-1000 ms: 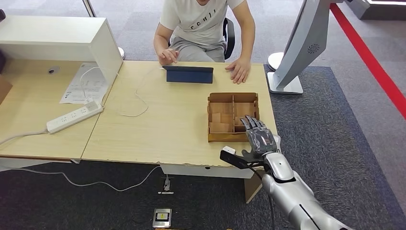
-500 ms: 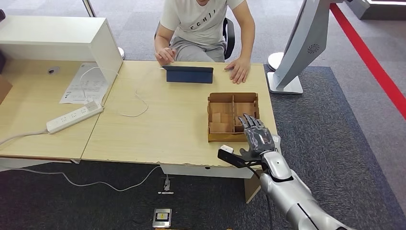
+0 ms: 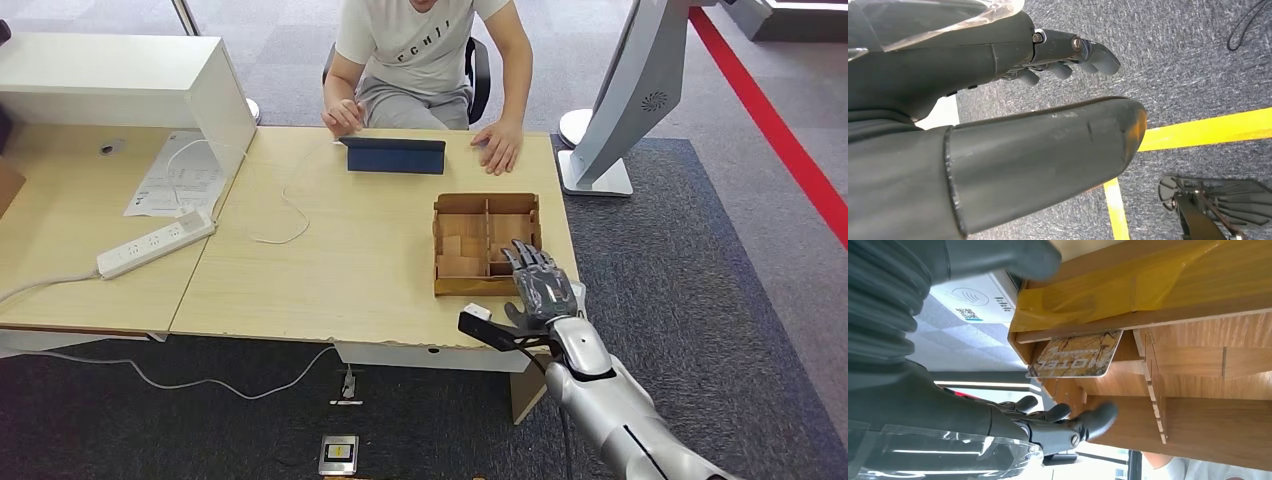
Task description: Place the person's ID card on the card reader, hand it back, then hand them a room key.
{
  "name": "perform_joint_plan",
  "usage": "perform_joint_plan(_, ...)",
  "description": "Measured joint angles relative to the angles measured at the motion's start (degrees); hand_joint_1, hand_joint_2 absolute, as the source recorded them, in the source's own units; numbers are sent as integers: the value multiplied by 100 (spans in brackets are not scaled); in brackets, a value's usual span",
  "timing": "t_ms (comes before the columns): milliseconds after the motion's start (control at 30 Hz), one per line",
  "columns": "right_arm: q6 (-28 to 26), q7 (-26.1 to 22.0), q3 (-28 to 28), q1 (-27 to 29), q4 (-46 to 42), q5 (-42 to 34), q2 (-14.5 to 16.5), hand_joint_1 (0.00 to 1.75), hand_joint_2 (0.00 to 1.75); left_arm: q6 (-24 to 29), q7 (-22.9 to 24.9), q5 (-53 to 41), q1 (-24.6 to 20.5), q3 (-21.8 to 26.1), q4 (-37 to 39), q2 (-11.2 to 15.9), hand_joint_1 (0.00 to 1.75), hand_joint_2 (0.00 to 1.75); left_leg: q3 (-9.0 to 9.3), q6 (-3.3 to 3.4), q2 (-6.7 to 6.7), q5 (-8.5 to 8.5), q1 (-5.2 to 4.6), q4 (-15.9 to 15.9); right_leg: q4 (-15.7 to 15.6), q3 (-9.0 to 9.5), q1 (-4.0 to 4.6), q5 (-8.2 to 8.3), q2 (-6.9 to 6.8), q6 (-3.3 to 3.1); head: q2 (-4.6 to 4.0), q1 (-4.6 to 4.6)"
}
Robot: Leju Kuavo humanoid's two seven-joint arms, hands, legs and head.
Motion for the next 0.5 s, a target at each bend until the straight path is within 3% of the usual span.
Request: perform_joint_plan(500,87,54,2,-8,-4,94,-1,175,175,-37,-5,0,-2,-2,0,18,0,0,1,0,0,0,0,0,0,2,0,0,0,0,0,0)
